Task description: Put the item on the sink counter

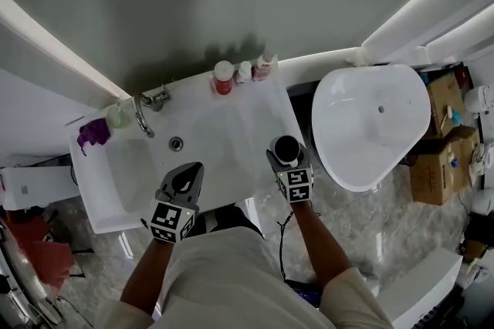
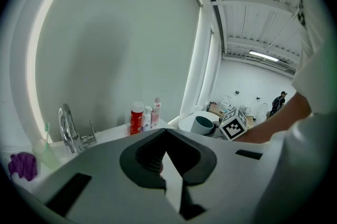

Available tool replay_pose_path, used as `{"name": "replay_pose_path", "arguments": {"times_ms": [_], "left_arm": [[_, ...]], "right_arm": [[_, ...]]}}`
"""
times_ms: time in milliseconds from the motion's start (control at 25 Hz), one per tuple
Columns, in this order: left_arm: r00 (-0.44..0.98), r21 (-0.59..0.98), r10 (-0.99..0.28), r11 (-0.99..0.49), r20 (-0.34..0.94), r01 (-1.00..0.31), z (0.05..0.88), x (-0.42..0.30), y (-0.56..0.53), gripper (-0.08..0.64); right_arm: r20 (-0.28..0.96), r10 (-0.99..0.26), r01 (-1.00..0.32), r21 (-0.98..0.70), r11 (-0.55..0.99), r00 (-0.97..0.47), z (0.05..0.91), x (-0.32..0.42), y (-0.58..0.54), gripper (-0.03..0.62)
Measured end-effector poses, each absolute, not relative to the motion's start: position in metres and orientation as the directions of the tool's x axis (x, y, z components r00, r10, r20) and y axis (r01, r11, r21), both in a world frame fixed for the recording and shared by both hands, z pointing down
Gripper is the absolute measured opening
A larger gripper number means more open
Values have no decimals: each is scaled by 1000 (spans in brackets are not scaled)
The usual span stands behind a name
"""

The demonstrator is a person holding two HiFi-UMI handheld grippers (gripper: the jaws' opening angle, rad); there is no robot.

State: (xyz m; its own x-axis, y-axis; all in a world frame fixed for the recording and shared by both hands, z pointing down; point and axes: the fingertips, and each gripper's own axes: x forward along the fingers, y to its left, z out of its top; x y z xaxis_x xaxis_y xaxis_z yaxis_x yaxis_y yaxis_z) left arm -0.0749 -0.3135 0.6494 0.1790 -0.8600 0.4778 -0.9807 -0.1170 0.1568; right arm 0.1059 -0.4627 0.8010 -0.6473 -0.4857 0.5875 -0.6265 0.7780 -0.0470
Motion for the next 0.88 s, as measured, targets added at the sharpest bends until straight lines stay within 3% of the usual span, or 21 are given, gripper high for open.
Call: {"name": "replay_pose_path", "arguments": {"times_ms": [880], "left_arm": [[184,177,-835,-106,518,-978,679,-60,-338,8]], "right_arm": [[682,-445,-657,-69,751,-580,904,112,-488,364]]}}
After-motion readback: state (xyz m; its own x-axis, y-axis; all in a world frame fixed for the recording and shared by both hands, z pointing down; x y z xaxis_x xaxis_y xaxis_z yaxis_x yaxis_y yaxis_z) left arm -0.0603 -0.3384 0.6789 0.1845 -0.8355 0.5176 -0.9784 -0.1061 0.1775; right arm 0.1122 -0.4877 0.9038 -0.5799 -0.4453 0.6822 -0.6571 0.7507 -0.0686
